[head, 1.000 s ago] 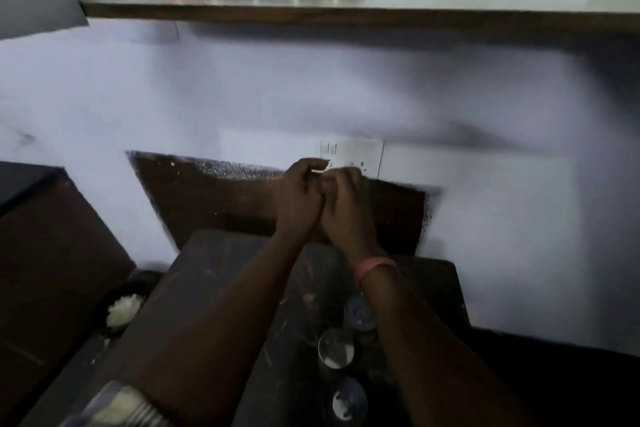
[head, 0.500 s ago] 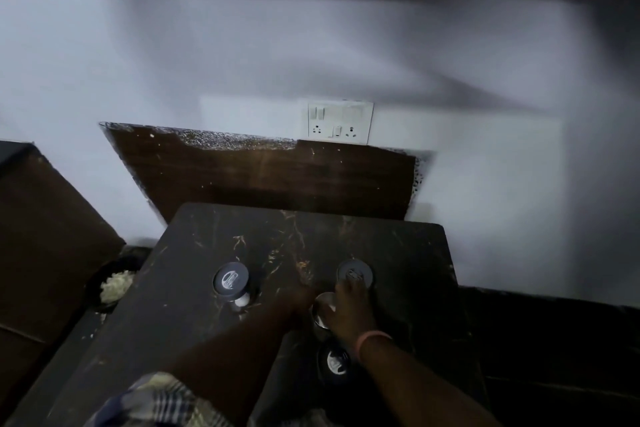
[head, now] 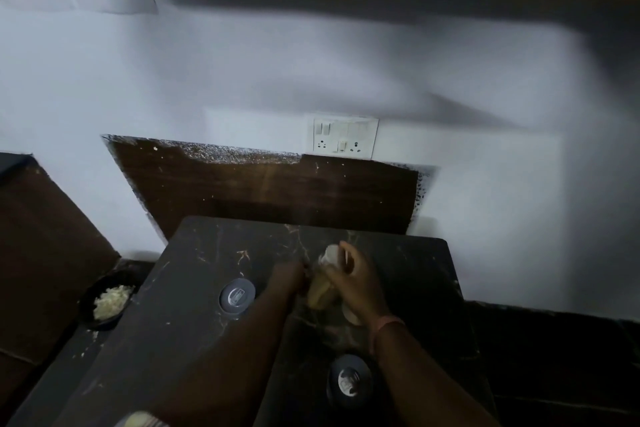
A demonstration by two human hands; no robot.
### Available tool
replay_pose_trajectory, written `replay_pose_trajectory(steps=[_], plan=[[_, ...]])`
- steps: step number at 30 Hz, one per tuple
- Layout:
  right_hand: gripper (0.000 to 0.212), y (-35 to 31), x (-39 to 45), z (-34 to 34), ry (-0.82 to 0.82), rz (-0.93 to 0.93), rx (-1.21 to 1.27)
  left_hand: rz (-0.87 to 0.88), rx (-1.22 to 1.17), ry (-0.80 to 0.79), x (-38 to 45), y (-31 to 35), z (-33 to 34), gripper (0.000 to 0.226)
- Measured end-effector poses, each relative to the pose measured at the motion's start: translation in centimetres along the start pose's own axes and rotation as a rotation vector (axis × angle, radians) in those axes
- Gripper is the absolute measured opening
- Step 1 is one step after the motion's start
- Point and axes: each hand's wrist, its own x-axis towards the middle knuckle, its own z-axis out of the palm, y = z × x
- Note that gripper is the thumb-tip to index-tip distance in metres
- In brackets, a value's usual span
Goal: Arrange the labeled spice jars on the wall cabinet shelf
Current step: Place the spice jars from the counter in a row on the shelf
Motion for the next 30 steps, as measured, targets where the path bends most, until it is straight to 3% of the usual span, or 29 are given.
replay_pose_trajectory(steps=[2,6,10,13,17,19,25,30], plan=[[0.067,-2.8,0.7,-0.7,0.009,-0.05,0.251,-0.017,-0.111,-0.022,0.0,2.2,-1.3,0.021],[0.055,-8.0,1.8,-1.9,0.018,-0.248,0.377,-0.162,-0.53,-0.323,0.0,5.4,-3.2,0.049],[0.063,-11.1,2.6,-1.6,0.011,-0.301,0.464,0.017,-0.727,-0.389,-0.3,8.0,-3.2,0.054],[0.085,-13.2,2.3,-0.6,0.062,-0.227,0.495,0.209,-0.807,-0.367,-0.9,9.1,-2.5,0.05],[0.065,-14.9,2.7,0.4,0.098,-0.232,0.549,0.462,-0.753,-0.347,-1.9,10.6,-1.6,0.041],[0.055,-15.6,2.9,0.3,0.086,-0.248,0.573,0.583,-0.707,-0.322,-2.2,11.2,-1.4,0.048],[0.044,-17.6,4.5,-1.8,0.067,-0.328,0.652,0.741,-0.452,-0.207,-3.1,14.2,-2.6,0.04],[0.043,-18.6,4.8,-2.9,0.019,-0.362,0.666,0.713,-0.324,-0.176,-4.0,16.8,-3.4,0.035]])
